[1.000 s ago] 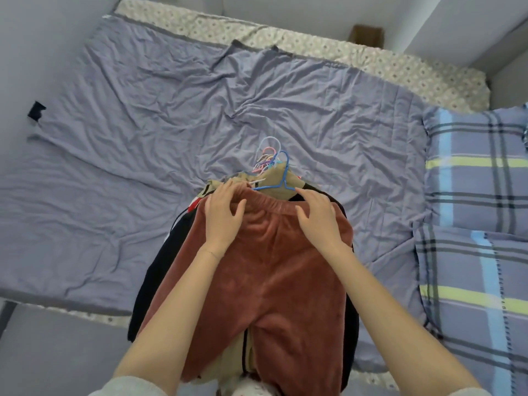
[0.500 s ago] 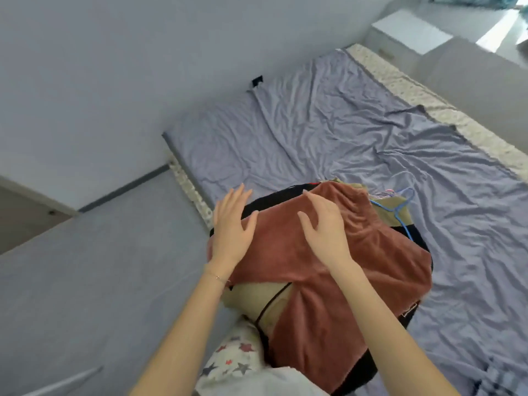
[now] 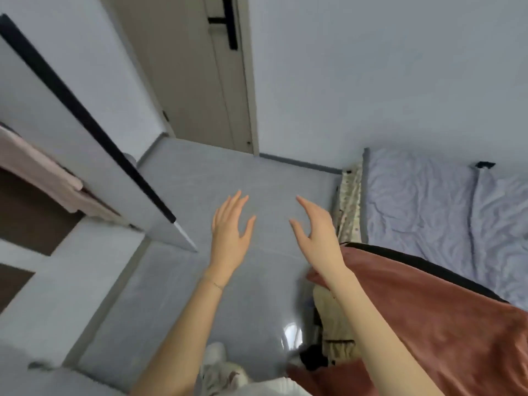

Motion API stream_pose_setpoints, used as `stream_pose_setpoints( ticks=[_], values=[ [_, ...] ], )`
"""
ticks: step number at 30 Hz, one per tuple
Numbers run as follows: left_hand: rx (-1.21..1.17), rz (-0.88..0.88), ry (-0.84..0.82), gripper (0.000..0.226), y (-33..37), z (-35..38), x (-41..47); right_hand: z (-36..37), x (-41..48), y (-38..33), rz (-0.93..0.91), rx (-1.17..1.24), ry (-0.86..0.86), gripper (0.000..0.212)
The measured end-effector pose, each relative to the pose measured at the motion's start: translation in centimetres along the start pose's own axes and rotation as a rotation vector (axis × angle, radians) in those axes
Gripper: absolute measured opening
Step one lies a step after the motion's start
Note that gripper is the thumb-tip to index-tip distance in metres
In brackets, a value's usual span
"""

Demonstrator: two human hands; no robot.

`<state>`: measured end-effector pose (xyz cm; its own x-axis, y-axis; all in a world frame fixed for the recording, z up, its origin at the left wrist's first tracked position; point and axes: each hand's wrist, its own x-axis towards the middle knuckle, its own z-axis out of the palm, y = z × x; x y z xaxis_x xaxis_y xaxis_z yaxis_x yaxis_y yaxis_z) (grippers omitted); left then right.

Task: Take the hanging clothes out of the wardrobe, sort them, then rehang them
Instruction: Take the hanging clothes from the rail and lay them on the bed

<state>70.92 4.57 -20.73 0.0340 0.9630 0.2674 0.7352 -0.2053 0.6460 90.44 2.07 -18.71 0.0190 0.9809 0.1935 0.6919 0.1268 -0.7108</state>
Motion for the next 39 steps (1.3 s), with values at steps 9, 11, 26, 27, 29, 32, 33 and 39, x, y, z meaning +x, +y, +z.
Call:
stream_pose_setpoints(
  ticks=[9, 11, 26, 27, 29, 32, 33, 39],
  values=[
    [0.074, -0.363, 0.377, 0.042, -17.0, -19.1, -7.8, 20.3, 1.7, -20.3, -0.302, 0.151, -0.304, 0.047],
    [0.079, -0.41, 0.428, 0.042, -20.3, -23.2, -8.8, 24.4, 1.5, -24.8, -0.347, 0.158, -0.348, 0.047],
    [0.124, -0.563, 0.606, 0.044, -38.3, -39.9, -7.9, 43.2, 8.3, -43.4, -0.576, 0.146, -0.546, 0.052],
    [0.121, -0.583, 0.598, 0.044, -39.3, -40.2, -7.1, 44.2, 9.4, -43.9, -0.578, 0.146, -0.555, 0.052],
    [0.131, -0.619, 0.581, 0.045, -41.4, -40.9, -5.3, 46.4, 11.9, -44.8, -0.59, 0.143, -0.575, 0.052],
    [0.147, -0.659, 0.594, 0.046, -44.7, -42.3, -1.8, 49.8, 16.4, -46.1, -0.617, 0.144, -0.602, 0.052],
    [0.148, -0.665, 0.607, 0.046, -45.7, -42.9, -0.6, 51.0, 18.1, -46.7, -0.63, 0.148, -0.603, 0.052],
    [0.142, -0.692, 0.696, 0.046, -50.2, -45.8, 6.2, 57.9, 27.6, -50.8, -0.664, 0.085, -0.647, 0.058]
  ],
)
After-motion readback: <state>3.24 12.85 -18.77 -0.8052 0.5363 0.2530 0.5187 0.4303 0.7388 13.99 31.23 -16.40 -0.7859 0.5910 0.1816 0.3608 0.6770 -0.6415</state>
